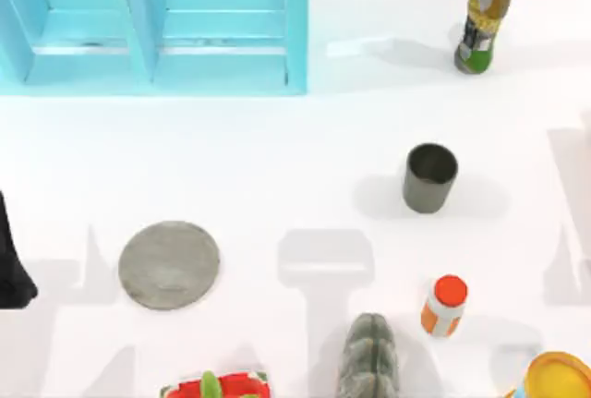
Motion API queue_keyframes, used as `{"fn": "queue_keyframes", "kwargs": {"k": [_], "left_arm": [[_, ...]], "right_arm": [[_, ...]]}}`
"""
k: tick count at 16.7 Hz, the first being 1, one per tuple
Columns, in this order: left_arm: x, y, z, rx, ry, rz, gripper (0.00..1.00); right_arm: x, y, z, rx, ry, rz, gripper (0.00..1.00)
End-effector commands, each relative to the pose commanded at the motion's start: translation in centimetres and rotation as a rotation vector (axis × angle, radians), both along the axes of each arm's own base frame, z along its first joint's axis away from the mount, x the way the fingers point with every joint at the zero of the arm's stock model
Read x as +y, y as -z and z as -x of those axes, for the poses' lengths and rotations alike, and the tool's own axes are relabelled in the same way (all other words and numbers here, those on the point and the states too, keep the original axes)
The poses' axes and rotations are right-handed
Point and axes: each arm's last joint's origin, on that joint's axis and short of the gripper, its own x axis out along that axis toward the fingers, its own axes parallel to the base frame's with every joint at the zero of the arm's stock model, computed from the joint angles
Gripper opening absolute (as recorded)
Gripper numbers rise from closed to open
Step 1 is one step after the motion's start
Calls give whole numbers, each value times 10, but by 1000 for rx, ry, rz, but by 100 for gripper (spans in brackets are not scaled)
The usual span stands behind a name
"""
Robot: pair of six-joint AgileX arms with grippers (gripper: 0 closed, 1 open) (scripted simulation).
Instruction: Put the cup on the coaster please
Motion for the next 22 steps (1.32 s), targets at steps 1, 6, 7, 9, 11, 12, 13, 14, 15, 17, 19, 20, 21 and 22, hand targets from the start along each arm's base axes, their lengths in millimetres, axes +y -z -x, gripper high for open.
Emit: {"fn": "queue_keyframes", "kwargs": {"k": [1, 6, 7, 9, 11, 12, 13, 14, 15, 17, 19, 20, 21, 22], "left_arm": [[0, 0, 0, 0, 0, 0, 100], [-2, -19, -1, 53, 17, 92, 100], [-3, -29, -2, 82, 26, 139, 100], [-5, -54, -6, 153, 44, 254, 100], [-10, -83, -16, 246, 58, 392, 100], [-13, -98, -24, 299, 61, 468, 100], [-16, -114, -33, 357, 60, 547, 100], [-21, -130, -44, 417, 55, 628, 100], [-26, -145, -56, 481, 45, 709, 100], [-41, -173, -87, 617, 6, 872, 100], [-62, -193, -123, 756, -58, 1025, 100], [-74, -200, -142, 825, -100, 1096, 100], [-89, -205, -162, 893, -148, 1162, 100], [-105, -207, -180, 959, -202, 1222, 100]], "right_arm": [[0, 0, 0, 0, 0, 0, 100], [0, 0, 0, 0, 0, 0, 100], [0, 0, 0, 0, 0, 0, 100], [0, 0, 0, 0, 0, 0, 100], [0, 0, 0, 0, 0, 0, 100], [0, 0, 0, 0, 0, 0, 100], [0, 0, 0, 0, 0, 0, 100], [0, 0, 0, 0, 0, 0, 100], [0, 0, 0, 0, 0, 0, 100], [0, 0, 0, 0, 0, 0, 100], [0, 0, 0, 0, 0, 0, 100], [0, 0, 0, 0, 0, 0, 100], [0, 0, 0, 0, 0, 0, 100], [0, 0, 0, 0, 0, 0, 100]]}}
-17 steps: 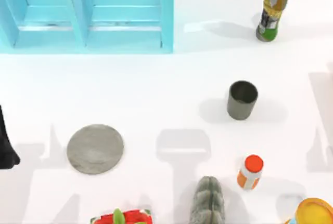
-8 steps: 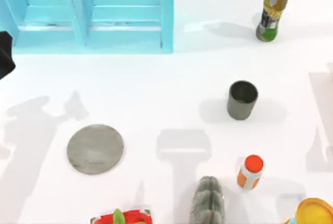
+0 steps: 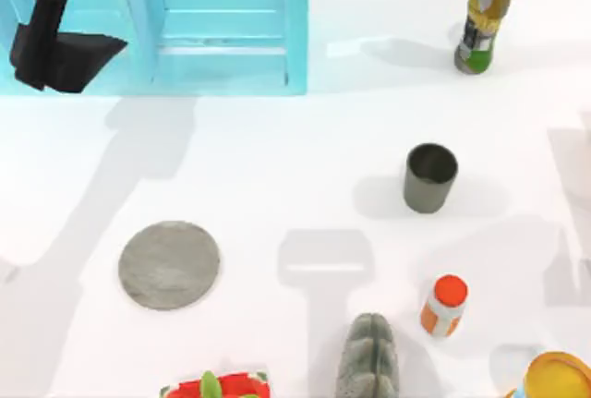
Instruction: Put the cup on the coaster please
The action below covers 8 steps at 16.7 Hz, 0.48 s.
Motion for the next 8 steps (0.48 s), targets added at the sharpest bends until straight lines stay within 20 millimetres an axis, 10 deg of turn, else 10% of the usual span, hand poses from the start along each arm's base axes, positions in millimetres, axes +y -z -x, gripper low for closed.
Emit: {"fn": "queue_keyframes", "kwargs": {"k": [8], "left_arm": [[-156, 65, -90, 593, -257, 145, 100]], "right_arm": [[0, 0, 0, 0, 0, 0, 100]]}}
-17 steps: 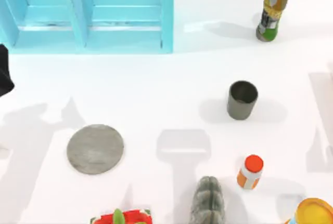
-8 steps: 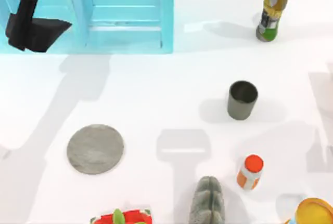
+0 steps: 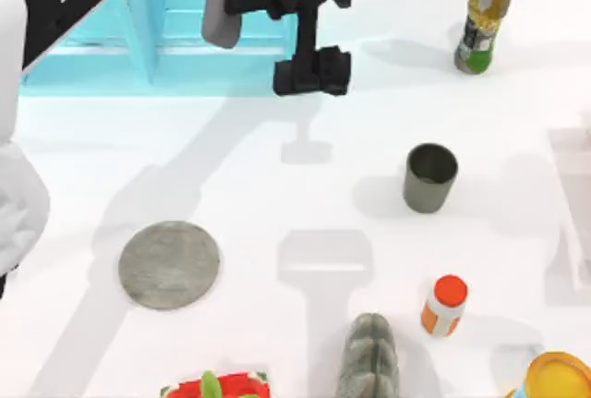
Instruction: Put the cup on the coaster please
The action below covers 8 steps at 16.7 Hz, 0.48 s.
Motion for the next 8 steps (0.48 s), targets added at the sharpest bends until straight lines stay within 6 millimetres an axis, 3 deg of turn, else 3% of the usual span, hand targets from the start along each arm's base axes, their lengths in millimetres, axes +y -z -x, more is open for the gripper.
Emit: {"fn": "queue_keyframes", "kwargs": {"k": [4, 8], "left_arm": [[-62, 49, 3, 181, -65, -34, 100], [-89, 74, 12, 253, -86, -61, 100]], "right_arm": [[0, 0, 0, 0, 0, 0, 100], [0, 0, 0, 0, 0, 0, 100]]}}
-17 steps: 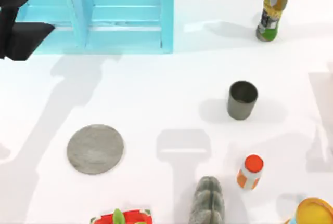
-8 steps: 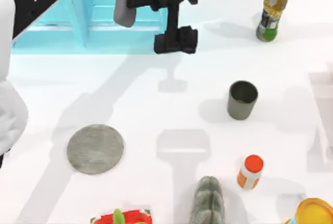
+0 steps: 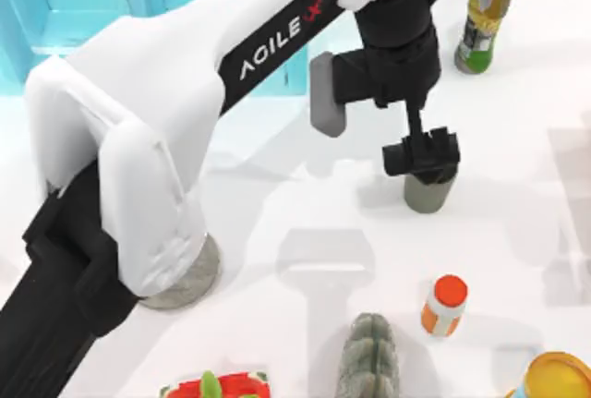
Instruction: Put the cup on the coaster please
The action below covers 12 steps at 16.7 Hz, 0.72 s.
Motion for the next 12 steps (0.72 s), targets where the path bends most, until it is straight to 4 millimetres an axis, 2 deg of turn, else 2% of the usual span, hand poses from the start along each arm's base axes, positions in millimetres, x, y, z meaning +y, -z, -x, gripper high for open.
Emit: {"fn": "queue_keyframes", "kwargs": {"k": [7, 9, 12], "left_arm": [[-1, 6, -2, 2, -1, -2, 100], [-7, 21, -2, 3, 1, -3, 100], [-19, 55, -4, -3, 0, 3, 100]], "right_arm": [[0, 0, 0, 0, 0, 0, 100], [0, 0, 0, 0, 0, 0, 100], [0, 0, 0, 0, 0, 0, 100]]}}
